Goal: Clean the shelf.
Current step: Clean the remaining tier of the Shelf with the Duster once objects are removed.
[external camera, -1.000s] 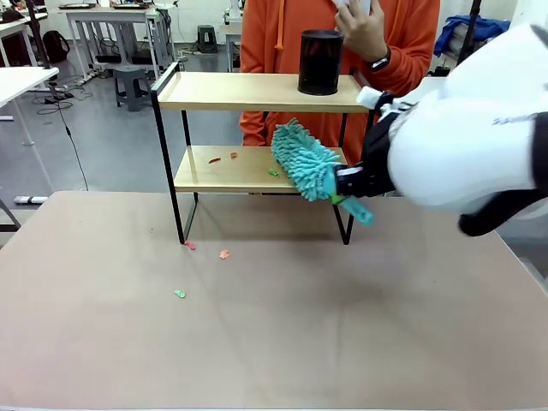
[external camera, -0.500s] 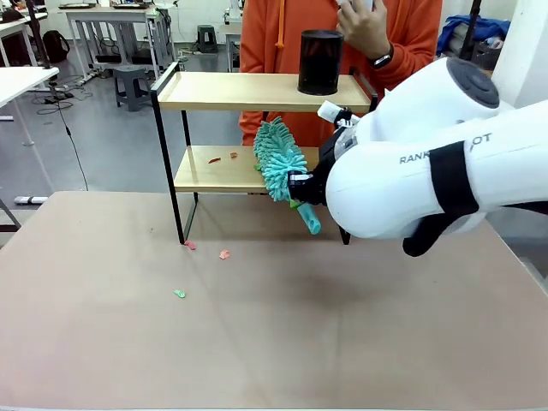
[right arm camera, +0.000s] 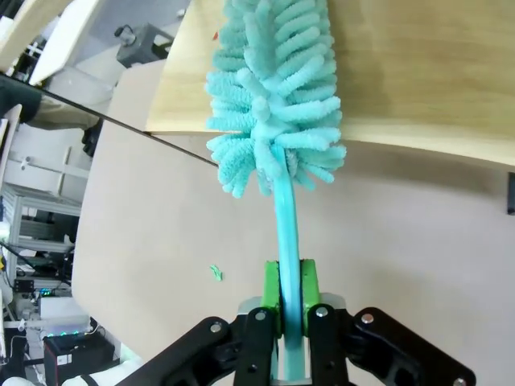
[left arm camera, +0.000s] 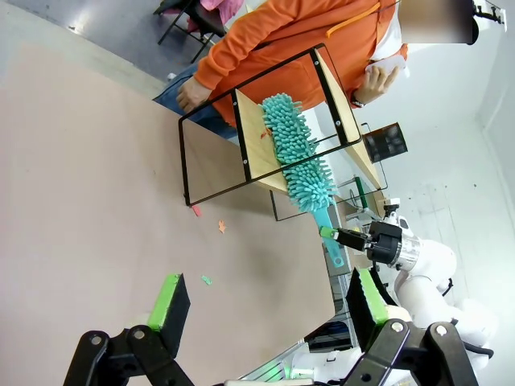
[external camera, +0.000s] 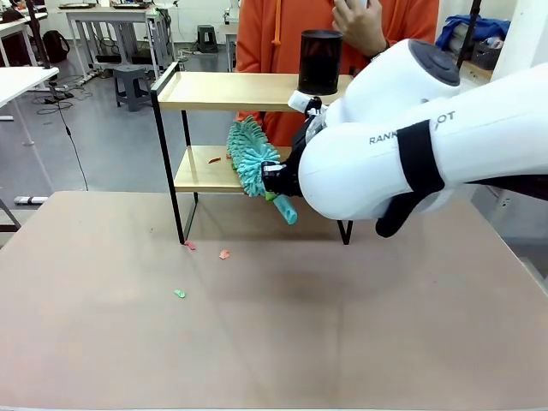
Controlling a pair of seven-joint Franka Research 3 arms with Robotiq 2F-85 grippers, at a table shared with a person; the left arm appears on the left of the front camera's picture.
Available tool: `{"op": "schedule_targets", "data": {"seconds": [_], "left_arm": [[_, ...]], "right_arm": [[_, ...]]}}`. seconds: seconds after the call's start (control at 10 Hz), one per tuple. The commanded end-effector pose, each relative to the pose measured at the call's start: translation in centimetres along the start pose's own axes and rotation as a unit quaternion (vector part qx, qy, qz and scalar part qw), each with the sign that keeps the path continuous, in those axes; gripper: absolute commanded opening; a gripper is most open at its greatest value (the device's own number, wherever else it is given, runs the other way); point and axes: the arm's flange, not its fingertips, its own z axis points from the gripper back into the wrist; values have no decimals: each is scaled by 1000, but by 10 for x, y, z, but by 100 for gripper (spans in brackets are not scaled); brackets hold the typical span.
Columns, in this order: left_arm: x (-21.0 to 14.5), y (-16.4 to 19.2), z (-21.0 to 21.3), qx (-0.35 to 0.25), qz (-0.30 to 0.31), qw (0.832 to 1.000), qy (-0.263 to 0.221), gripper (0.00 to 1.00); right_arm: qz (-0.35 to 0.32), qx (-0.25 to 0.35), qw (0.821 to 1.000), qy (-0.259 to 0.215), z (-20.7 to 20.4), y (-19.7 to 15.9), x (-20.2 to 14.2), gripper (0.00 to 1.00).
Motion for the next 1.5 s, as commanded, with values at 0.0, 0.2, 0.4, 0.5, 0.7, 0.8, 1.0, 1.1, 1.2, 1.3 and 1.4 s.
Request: {"op": "schedule_targets", "data": {"seconds": [0.0, 0.2, 0.4, 0.5, 0.7, 0.8, 1.0, 1.1, 1.2, 1.3, 1.4], "left_arm": [[0, 0, -3, -10, -9, 1000, -8, 100], [0, 0, -3, -10, -9, 1000, -8, 100], [0, 0, -3, -10, -9, 1000, -8, 100], [0, 0, -3, -10, -9, 1000, -8, 100], [0, 0, -3, -10, -9, 1000, -8, 100], [0, 0, -3, -10, -9, 1000, -8, 100], [0, 0, -3, -10, -9, 1000, -8, 100], [0, 0, -3, -10, -9, 1000, -8, 100], [0, 0, -3, -10, -9, 1000, -8, 100], [0, 0, -3, -10, -9, 1000, -8, 100], [0, 0, -3, -10, -9, 1000, -8, 100]], "right_arm": [[10, 28, 999, 20, -3, 13, 6, 0], [51, 47, 997, 44, 12, 0, 11, 0], [82, 69, 991, 82, 34, -21, 11, 0], [108, 96, 982, 118, 48, -30, 8, 0], [177, 192, 942, 212, 84, -47, -1, 0], [179, 235, 927, 232, 103, -60, -5, 0], [188, 252, 917, 244, 155, -91, -22, 0], [184, 265, 918, 230, 178, -104, -33, 0], [179, 278, 920, 209, 195, -116, -42, 0], [182, 304, 914, 197, 205, -127, -49, 0], [180, 313, 913, 192, 211, -136, -54, 0]]}}
